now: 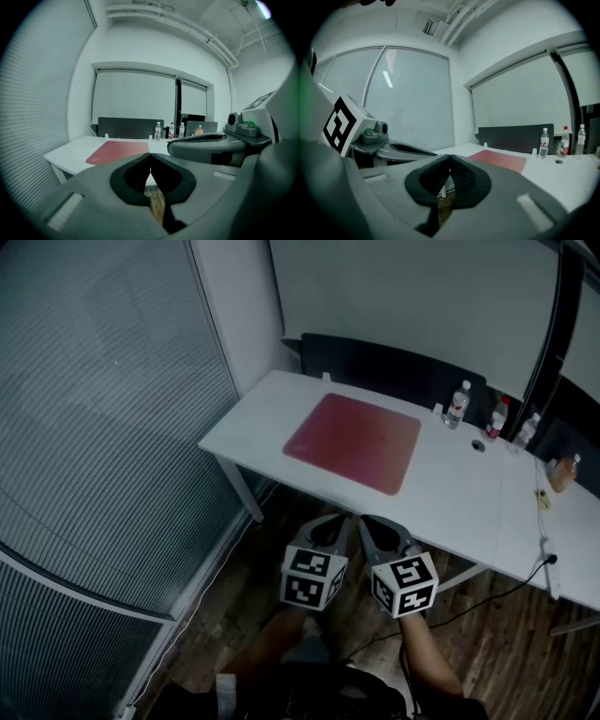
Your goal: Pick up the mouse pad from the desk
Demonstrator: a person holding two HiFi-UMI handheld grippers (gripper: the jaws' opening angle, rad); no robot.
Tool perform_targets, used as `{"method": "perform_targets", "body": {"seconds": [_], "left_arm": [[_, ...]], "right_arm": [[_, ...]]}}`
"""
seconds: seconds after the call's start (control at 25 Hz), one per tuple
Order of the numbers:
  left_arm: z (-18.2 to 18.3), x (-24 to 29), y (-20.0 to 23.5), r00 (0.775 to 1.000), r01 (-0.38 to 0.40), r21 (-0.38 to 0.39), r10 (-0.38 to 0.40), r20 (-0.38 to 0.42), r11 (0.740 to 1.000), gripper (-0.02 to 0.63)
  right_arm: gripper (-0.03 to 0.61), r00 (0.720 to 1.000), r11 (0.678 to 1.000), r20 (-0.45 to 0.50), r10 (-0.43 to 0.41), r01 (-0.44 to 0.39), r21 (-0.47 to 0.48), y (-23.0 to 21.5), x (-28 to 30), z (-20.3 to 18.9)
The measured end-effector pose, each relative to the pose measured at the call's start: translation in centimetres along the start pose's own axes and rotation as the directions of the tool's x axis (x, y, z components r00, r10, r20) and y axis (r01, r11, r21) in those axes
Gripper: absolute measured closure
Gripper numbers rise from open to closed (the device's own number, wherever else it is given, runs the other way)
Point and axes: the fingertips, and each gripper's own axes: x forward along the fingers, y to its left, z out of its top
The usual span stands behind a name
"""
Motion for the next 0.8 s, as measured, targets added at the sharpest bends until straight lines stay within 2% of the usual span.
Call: {"method": "perform_targets", "body": {"seconds": [0.24, 0.48, 0.8], "left_arm": [[0.3, 2.9, 4.7, 1.000, 0.013, -0.017, -0.013, -0.013, 1.000, 0.607], [0.4, 4.0, 9.0, 0.999, 0.042, -0.049, -0.042, -0.009, 0.998, 0.607], [1.1, 4.8, 13.1, 0.997, 0.082, -0.047, -0.082, -0.001, 0.996, 0.607]], "right_arm": [[0.577, 1.000, 1.000, -0.031, -0.005, 0.004, -0.002, -1.0, 5.4, 0.3], [0.577, 0.997, 1.000, -0.071, -0.010, 0.009, -0.011, 0.0, 9.8, 0.5], [0.577, 0.994, 0.998, -0.083, -0.070, 0.070, 0.003, 0.3, 13.5, 1.4]]}}
